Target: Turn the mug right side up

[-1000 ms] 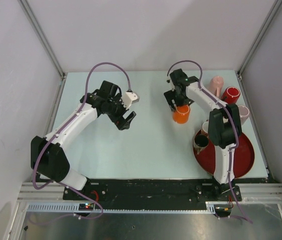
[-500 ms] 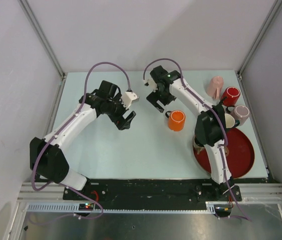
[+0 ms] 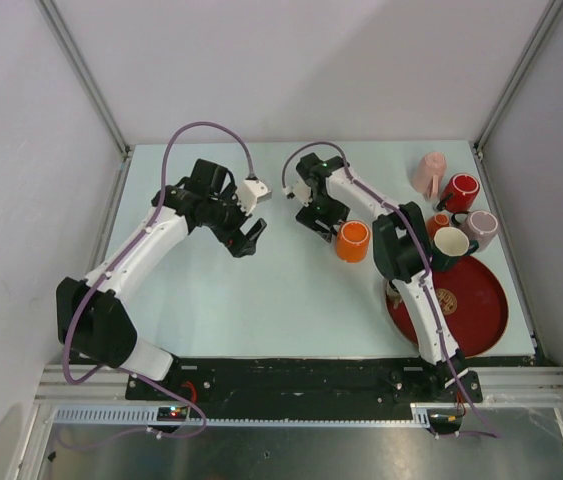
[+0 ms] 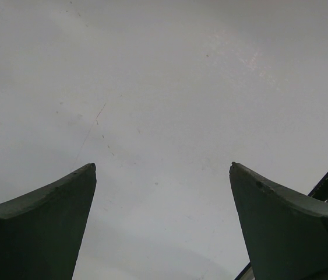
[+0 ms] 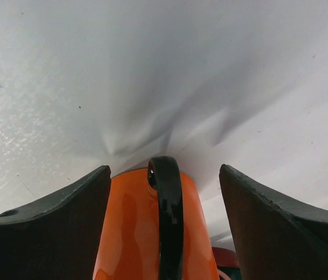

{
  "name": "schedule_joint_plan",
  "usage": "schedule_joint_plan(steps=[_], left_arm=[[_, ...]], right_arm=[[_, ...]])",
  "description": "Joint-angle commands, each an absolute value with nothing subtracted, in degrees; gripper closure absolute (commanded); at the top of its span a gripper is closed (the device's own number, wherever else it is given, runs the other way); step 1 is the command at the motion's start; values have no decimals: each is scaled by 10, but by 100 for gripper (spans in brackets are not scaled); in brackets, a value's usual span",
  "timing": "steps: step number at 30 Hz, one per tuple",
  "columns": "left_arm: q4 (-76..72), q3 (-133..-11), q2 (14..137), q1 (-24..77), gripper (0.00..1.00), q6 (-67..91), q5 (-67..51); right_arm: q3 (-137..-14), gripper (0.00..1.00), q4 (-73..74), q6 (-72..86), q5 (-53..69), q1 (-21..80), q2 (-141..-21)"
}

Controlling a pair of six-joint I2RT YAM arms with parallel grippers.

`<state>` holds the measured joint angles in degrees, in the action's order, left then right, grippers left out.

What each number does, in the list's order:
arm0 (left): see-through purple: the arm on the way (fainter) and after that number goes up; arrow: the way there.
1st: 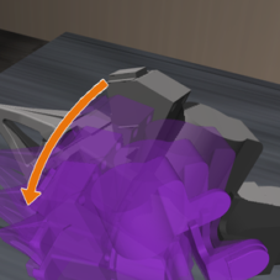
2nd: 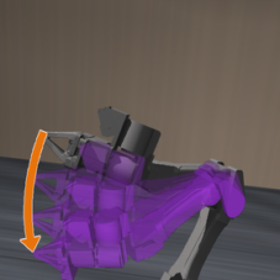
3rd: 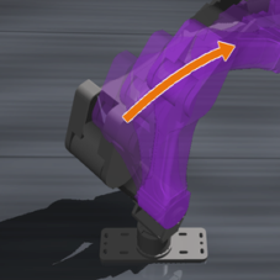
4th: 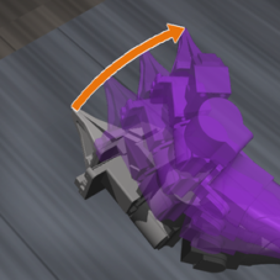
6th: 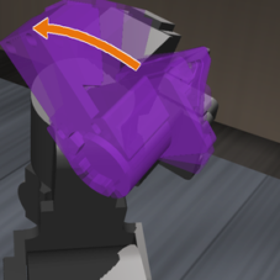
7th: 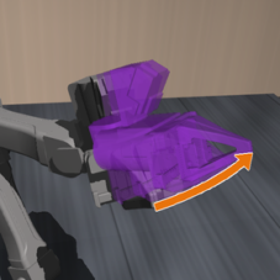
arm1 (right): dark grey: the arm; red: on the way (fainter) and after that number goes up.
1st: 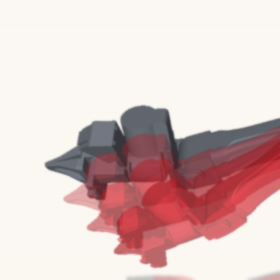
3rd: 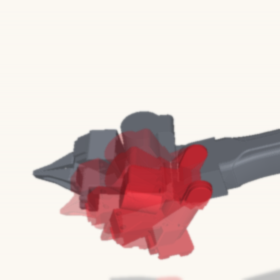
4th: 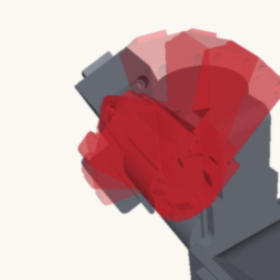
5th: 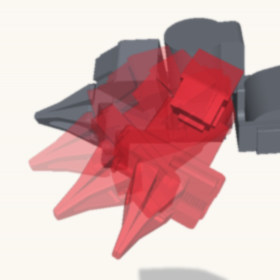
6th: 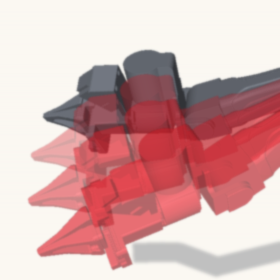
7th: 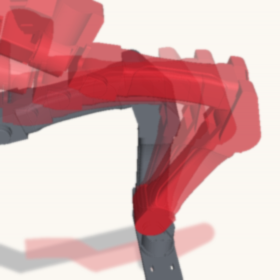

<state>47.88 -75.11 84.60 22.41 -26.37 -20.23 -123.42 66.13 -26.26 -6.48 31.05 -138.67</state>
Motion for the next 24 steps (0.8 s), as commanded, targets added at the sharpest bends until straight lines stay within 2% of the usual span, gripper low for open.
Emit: schedule_joint_plan(steps=[1,4,6,10,13,14,17,24], left_arm=[[467,-763,834,221,0,-260,-221],[467,-764,835,221,0,-261,-221],[467,-765,835,221,0,-261,-221],[467,-765,835,221,0,-260,-222],[468,-763,841,221,0,-258,-236],[467,-764,843,221,0,-255,-238],[467,-771,848,221,0,-243,-242],[467,-799,818,213,0,-210,-312]], right_arm=[[-1248,21,663,-281,-54,300,-1368],[-1240,23,664,-281,-53,291,-1365],[-1239,32,663,-279,-48,285,-1365],[-1238,61,667,-280,-43,282,-1364],[-1248,89,668,-274,-30,282,-1358],[-1256,94,668,-270,-19,282,-1353],[-1273,99,668,-258,6,284,-1336],[-1327,100,628,-176,29,287,-1226]])
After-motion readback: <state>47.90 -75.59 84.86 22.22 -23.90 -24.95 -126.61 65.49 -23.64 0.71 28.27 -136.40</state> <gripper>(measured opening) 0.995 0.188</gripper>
